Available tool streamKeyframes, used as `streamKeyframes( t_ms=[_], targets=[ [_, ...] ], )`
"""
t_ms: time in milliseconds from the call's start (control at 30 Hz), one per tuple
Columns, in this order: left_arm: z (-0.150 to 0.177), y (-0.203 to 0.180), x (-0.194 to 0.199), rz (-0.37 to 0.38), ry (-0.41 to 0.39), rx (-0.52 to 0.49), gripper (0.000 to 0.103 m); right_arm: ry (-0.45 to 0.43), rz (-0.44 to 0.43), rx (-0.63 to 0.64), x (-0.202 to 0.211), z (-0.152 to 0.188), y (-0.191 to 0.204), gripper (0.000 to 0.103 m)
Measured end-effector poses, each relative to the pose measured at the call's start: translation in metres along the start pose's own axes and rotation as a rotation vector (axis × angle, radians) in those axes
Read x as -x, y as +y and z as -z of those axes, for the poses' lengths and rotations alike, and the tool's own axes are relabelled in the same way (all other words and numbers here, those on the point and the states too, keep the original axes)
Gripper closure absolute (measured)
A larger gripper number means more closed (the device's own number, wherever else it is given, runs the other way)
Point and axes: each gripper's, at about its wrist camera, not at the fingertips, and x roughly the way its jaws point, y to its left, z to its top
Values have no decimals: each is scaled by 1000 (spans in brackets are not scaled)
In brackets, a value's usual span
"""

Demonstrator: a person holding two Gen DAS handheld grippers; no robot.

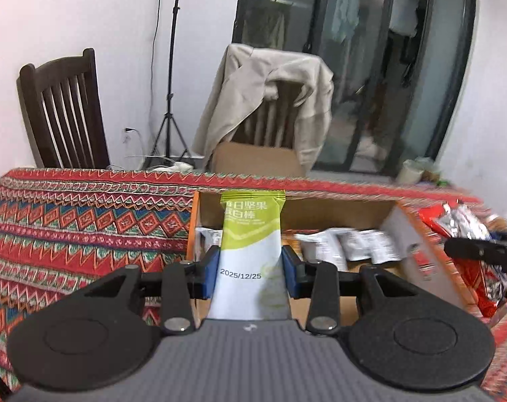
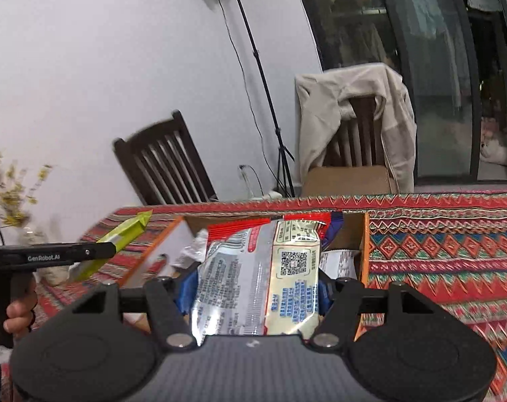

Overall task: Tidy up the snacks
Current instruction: 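Carry the green bar and the red-white packet in both grippers over the orange box, then open both grippers to drop the bar and packet into the box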

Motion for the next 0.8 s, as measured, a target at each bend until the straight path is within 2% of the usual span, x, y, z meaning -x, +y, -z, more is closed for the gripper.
streamKeyframes(
  t_ms=[100,167,233,367,467,600,800],
  targets=[
    [5,-3,-32,-35,34,-15,64,44,54,17,-45,-7,-4,39],
    [15,-9,-48,-113,32,-72,64,83,92,27,-73,-7,-7,39],
    [26,-12,-59,-158,37,-120,63,120,122,32,-94,-1,-10,39],
    [42,-20,-62,-165,39,-180,62,179,201,87,-120,12,-8,39],
    [48,-23,-57,-163,48,-200,62,189,246,155,-123,21,2,37],
    [37,-16,-45,-128,66,-161,62,177,272,186,-118,22,10,32],
    [20,-12,7,-119,32,-136,61,124,248,164,-71,5,22,32]
  ],
)
